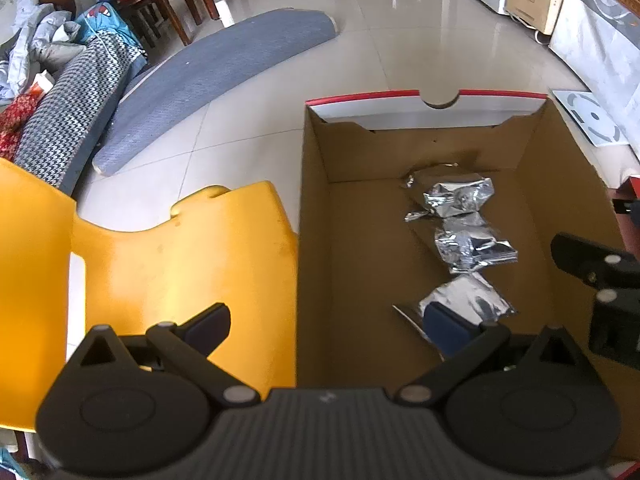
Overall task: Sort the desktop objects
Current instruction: 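Lower the open right tool around the nearest silver foil packet in the box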
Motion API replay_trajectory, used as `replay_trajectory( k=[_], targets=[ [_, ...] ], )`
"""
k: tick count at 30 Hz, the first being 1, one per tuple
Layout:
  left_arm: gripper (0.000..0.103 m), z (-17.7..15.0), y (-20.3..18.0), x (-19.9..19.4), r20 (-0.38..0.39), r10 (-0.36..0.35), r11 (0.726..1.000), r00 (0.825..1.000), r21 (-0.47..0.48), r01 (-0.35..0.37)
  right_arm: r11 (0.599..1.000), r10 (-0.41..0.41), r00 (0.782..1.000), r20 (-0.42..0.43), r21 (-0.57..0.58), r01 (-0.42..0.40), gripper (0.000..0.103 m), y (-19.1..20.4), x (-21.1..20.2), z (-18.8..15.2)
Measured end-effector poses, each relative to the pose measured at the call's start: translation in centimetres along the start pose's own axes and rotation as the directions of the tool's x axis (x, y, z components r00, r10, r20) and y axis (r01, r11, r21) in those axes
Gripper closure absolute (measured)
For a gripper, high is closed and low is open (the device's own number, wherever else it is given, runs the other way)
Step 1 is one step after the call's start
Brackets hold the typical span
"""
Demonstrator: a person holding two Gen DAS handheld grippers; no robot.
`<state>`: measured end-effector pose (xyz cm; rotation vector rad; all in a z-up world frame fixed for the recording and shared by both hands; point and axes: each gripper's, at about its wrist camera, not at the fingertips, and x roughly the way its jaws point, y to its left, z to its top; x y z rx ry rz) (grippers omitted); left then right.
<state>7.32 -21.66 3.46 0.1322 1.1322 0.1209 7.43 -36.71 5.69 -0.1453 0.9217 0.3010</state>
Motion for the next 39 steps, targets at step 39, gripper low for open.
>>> replay_trajectory(
  k=[39],
  targets=[
    [0.000,-2.7,-0.5,3.4,-0.061,0.096,0.976,0.994,0.200,-0.082,0.978,0.146,0.950,-0.276,-0.101,-0.180,0.046,2.9,8.3,-2.0]
  ],
)
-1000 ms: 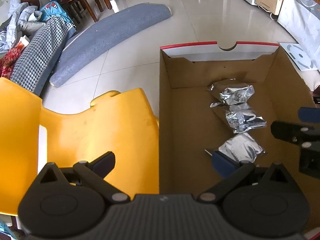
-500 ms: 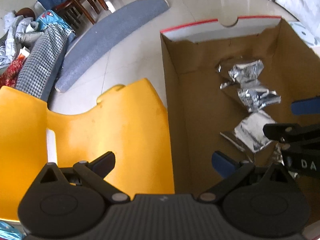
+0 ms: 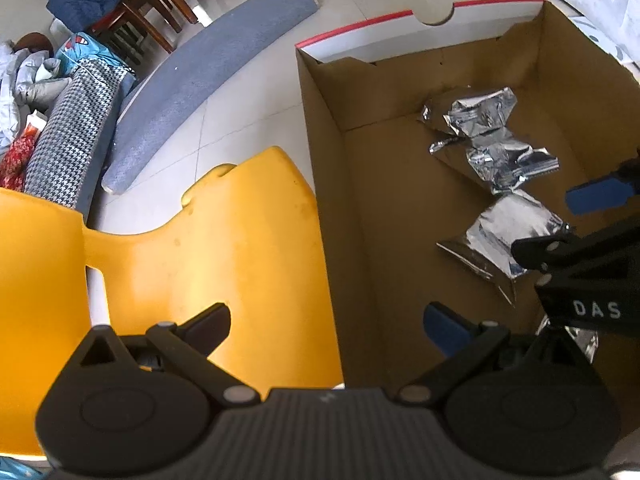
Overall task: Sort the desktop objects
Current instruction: 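Lower the open right tool around the nearest silver foil packet in the box, then close the right tool fingers on the silver foil packet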
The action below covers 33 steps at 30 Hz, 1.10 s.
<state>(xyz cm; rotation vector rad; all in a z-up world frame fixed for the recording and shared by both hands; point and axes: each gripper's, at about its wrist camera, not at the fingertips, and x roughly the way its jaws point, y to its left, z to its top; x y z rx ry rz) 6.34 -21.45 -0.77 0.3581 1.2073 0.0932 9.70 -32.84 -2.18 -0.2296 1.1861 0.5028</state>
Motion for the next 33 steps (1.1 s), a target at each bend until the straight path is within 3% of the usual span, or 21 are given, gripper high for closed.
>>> replay_trajectory(
  k=[3,9,19,24,33],
  targets=[
    [0.000,-0.1,-0.2,0.4,-0.012,0.005,1.000,1.000,0.011,-0.005,1.000,-0.013,1.000,-0.011,-0.012,0.013,0.038,0.2,0.6,0.1],
    [0.000,-0.2,-0.3,1.0,-0.044,-0.022,1.000,0.999,0.014,0.022,1.000,-0.010,0.999,-0.050,-0.009,0.010,0.038,0.3,2.2,0.4],
    [0.000,-0.5,-0.8,1.6,-0.069,-0.020,0.999,0.997,0.031,0.022,0.998,-0.043,0.997,-0.067,-0.042,0.040,0.028,0.7,3.9,0.4],
    [0.000,-0.6,-0.6,1.6,-0.075,-0.024,0.999,0.997,0.026,0.026,0.999,-0.028,0.996,-0.090,-0.025,0.026,0.028,0.6,5.1,0.4],
    [0.000,-0.5,0.1,1.3,-0.077,-0.053,0.999,0.996,-0.009,0.052,1.000,0.001,0.997,-0.078,0.007,0.000,0.039,0.5,5.2,0.3]
  ],
)
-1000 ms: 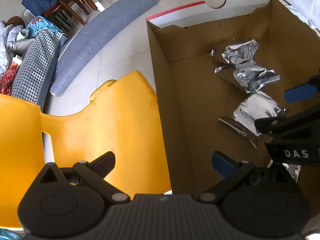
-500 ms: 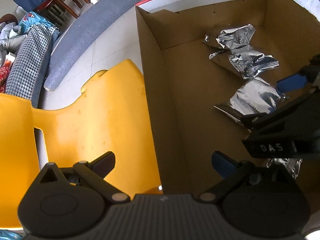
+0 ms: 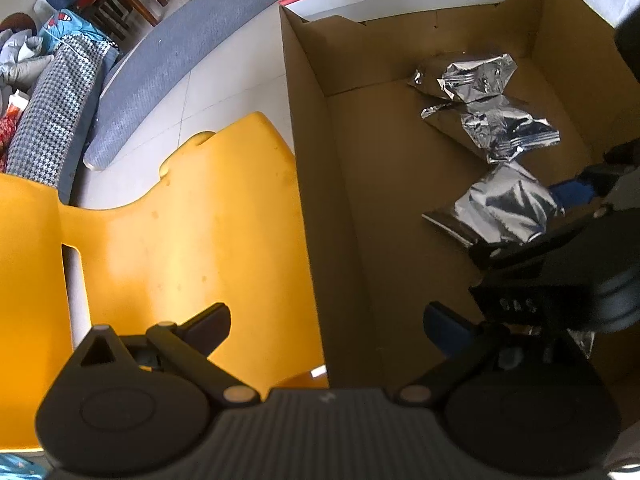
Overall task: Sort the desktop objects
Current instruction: 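Close the right tool fingers on the silver foil packet, then lift the held packet out of the cardboard box with the right tool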
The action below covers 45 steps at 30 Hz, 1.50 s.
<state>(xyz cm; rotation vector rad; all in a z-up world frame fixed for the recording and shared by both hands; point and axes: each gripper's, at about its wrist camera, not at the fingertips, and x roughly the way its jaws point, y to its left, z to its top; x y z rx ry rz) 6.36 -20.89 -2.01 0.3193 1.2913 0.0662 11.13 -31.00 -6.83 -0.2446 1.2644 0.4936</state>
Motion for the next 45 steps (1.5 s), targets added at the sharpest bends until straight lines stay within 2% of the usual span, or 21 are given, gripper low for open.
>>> replay_trajectory(
  k=[15,20,25,34,45],
  targets=[
    [0.000,-0.2,0.8,-2.4,0.076,-0.038,0.999,0.996,-0.031,0.041,0.999,-0.014,0.997,0.070,0.032,0.012,0.040,-0.3,-2.9,0.1],
    [0.000,-0.4,1.5,-3.9,0.121,-0.079,0.995,0.990,-0.056,0.086,0.998,0.011,0.994,0.113,0.057,-0.017,0.041,-0.5,-5.5,-0.1],
    [0.000,-0.9,1.1,-5.8,0.187,-0.089,0.995,0.978,-0.027,0.096,0.998,0.017,0.990,0.142,0.064,-0.027,0.041,-1.2,-6.9,-0.2],
    [0.000,-0.7,-1.2,-5.7,0.180,-0.104,0.994,0.978,0.049,0.097,0.994,0.031,0.981,0.194,0.099,-0.051,0.043,-2.2,-9.5,-0.5],
    [0.000,-0.1,-2.0,-6.1,0.195,-0.121,0.993,0.973,0.036,0.117,0.991,0.046,0.961,0.273,0.108,-0.078,0.043,-3.1,-13.2,-1.5]
  ],
)
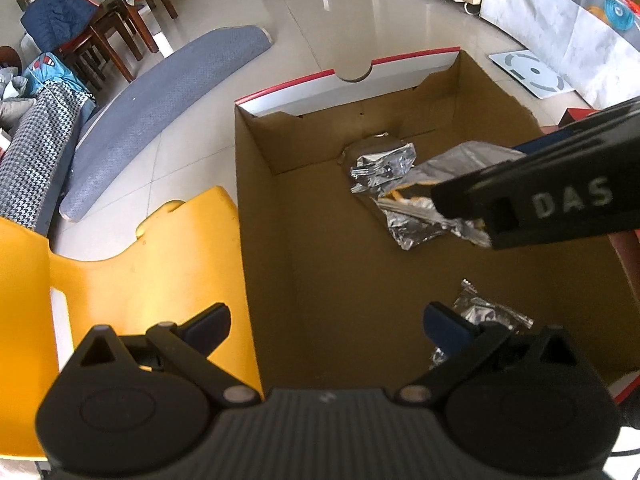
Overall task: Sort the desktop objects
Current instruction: 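Lift the held packet out of the cardboard box with the right tool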
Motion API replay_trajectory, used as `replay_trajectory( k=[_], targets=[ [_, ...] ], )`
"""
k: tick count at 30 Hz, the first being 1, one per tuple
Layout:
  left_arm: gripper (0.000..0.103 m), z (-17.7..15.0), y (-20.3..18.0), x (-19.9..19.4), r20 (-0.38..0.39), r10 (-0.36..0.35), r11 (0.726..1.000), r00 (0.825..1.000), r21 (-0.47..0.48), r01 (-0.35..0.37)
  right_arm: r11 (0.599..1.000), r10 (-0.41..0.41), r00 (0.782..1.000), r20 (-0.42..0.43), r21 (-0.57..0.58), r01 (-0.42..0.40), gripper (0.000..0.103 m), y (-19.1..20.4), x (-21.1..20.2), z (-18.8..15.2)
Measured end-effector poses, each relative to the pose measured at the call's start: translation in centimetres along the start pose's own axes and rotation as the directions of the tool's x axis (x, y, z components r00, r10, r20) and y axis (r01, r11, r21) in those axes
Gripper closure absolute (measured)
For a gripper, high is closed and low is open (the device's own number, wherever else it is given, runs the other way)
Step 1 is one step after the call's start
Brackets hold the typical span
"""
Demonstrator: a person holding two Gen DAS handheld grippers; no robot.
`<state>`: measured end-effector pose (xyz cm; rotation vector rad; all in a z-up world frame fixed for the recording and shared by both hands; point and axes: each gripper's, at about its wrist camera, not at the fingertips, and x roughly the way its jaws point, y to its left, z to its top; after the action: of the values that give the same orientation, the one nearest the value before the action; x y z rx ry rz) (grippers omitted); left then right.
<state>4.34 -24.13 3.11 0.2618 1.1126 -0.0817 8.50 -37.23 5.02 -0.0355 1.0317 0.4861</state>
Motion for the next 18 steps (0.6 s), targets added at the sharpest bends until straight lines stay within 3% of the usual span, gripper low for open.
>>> replay_trajectory(
  k=[18],
  targets=[
    [0.000,1.4,-3.2,-0.7,0.039,-0.073,0.997,0.997,0.014,0.073,0.998,-0.020,0.995,0.098,0.058,0.014,0.043,-3.3,-5.3,-0.5]
  ],
)
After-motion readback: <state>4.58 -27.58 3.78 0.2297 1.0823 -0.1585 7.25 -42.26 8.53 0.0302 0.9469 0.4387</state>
